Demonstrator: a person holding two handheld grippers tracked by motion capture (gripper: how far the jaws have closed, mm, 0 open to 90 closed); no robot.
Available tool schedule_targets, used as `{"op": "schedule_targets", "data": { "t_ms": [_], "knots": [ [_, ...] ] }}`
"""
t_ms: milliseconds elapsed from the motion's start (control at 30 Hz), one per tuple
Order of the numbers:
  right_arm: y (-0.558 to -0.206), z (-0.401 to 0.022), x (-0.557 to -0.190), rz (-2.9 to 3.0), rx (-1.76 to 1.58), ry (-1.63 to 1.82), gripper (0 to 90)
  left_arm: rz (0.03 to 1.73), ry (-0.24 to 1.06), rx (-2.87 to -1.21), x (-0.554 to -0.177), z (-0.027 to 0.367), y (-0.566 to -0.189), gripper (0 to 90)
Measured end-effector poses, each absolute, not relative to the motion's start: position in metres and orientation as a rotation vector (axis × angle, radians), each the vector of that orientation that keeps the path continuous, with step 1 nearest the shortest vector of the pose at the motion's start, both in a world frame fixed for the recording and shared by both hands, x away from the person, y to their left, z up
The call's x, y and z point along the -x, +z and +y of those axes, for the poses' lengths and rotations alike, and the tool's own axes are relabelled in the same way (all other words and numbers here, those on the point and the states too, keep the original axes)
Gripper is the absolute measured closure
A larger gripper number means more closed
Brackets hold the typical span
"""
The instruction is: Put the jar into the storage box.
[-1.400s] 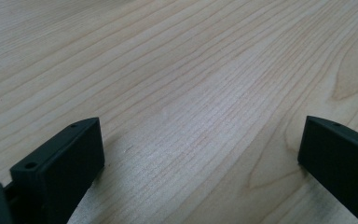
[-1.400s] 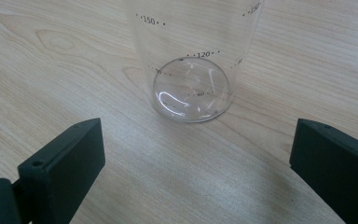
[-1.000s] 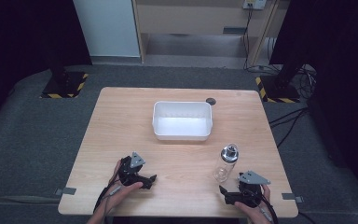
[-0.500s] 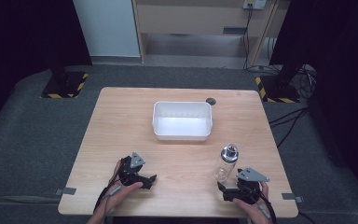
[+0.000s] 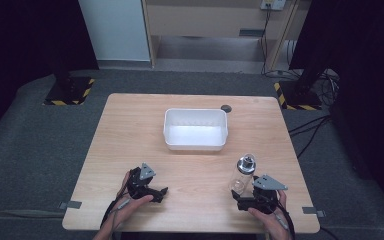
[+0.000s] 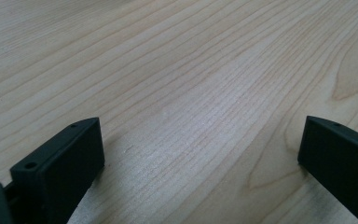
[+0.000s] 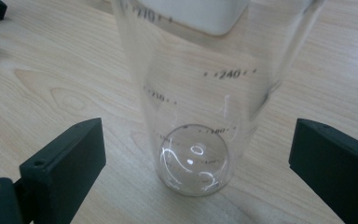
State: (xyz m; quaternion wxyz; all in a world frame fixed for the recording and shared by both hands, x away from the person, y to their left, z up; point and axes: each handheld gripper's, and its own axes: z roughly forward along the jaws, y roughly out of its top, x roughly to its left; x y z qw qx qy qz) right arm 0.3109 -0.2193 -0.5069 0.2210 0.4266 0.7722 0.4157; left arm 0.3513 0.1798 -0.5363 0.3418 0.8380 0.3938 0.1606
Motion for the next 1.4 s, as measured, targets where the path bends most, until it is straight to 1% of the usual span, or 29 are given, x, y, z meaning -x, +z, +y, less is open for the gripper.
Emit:
{"op": "schedule_targets", "data": {
  "t_ms": [300, 633, 767, 900, 933, 1033, 1400],
  "knots": [
    [-0.502, -0.217, -0.316, 2.115, -1.159, 1.171, 5.8, 1.024, 0.417, -2.179, -0.351, 0.180, -0.536, 0.0],
    [-0.497, -0.214, -0.321, 2.079, -1.154, 1.205, 10.9, 1.024, 0.418, -2.179, -0.351, 0.180, -0.536, 0.0],
    [-0.495, -0.214, -0.322, 2.075, -1.147, 1.216, 14.4, 1.024, 0.418, -2.179, -0.351, 0.180, -0.536, 0.0],
    [-0.492, -0.213, -0.322, 2.077, -1.127, 1.227, 21.9, 1.024, 0.417, -2.179, -0.351, 0.180, -0.536, 0.0],
    [-0.492, -0.213, -0.322, 2.077, -1.127, 1.227, 21.9, 1.024, 0.417, -2.179, -0.351, 0.180, -0.536, 0.0],
    [-0.491, -0.213, -0.322, 2.078, -1.103, 1.220, 30.7, 1.024, 0.418, -2.179, -0.351, 0.180, -0.536, 0.0],
    [-0.487, -0.209, -0.324, 2.065, -1.080, 1.228, 31.5, 1.024, 0.417, -2.179, -0.351, 0.180, -0.536, 0.0]
  ]
}}
